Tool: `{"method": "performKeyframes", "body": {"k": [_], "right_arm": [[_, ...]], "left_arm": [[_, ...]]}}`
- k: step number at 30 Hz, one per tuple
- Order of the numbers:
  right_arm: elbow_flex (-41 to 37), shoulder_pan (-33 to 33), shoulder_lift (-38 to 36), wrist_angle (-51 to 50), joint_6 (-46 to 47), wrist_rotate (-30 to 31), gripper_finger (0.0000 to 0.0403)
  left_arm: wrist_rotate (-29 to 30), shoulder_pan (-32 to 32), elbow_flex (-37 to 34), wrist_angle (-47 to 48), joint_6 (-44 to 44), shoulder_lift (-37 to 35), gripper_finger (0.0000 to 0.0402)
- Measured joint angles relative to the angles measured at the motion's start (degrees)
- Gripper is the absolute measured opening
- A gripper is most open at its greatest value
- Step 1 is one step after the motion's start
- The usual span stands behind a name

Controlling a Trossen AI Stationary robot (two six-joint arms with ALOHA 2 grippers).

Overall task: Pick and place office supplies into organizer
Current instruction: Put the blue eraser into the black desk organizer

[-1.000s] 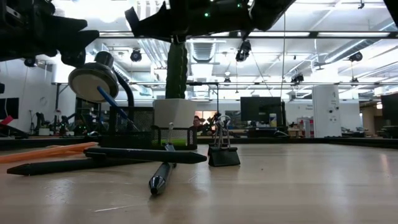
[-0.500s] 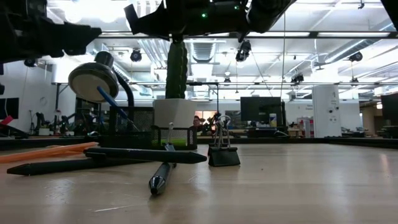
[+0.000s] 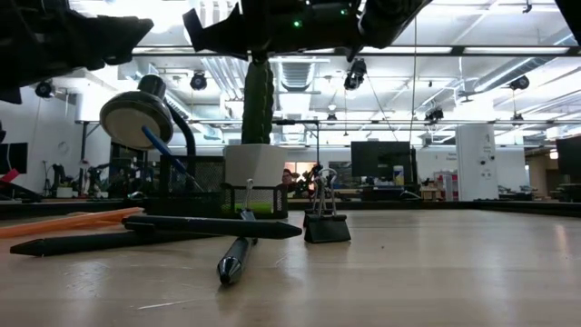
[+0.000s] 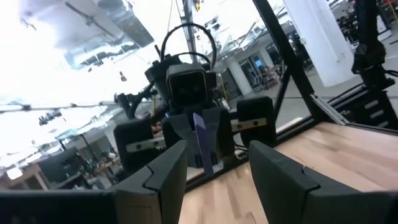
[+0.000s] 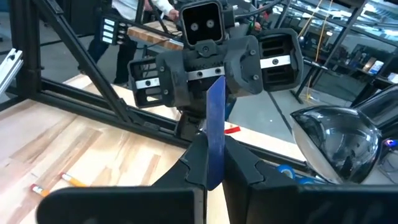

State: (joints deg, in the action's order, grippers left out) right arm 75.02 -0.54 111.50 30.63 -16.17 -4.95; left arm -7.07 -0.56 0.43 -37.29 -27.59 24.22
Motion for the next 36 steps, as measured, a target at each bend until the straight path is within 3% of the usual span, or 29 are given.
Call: {"method": "performKeyframes", "body": {"k": [11,18,36], "right_arm": [[0.6,0.0,0.0,-0.2,-0.6,0.0,0.0013],[0.6,0.0,-0.1,-0.3,-0.6,0.0,0.0013],[0.6,0.0,-0.1,-0.4,-0.6,0.0,0.0013]], "left_arm": [[-0.2,0.1,1.1,-2.9,-1.3,7.1,0.0157],[-0.1,0.3,3.7,-5.0,2.6,11.6,0.0157],[0.3,0.3,3.7,-28.1,0.0,26.4,0.0157]]}}
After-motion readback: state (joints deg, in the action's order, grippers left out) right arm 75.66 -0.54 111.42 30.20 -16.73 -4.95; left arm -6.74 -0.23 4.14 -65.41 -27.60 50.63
